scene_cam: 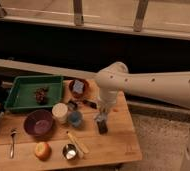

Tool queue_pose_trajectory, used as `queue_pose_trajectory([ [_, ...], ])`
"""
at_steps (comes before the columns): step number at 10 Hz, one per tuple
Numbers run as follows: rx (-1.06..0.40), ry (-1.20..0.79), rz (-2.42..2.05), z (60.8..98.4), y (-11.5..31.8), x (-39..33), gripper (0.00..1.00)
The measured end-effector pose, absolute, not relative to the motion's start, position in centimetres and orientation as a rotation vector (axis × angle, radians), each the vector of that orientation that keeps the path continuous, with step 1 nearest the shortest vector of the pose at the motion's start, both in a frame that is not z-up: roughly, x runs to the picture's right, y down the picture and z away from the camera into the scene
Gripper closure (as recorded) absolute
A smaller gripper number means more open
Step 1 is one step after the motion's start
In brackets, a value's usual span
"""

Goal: Place towel in purple bowl

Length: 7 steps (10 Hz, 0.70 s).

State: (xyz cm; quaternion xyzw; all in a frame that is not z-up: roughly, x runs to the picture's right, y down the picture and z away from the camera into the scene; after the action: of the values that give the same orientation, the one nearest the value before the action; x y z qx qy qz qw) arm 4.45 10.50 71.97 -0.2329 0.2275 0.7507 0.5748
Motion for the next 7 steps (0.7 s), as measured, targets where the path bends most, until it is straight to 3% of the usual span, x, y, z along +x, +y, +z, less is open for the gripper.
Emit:
queue_pose_trajectory([
  [7, -0.57, 0.527, 1.77, 72.4, 9.9, 3.9, 1.0],
])
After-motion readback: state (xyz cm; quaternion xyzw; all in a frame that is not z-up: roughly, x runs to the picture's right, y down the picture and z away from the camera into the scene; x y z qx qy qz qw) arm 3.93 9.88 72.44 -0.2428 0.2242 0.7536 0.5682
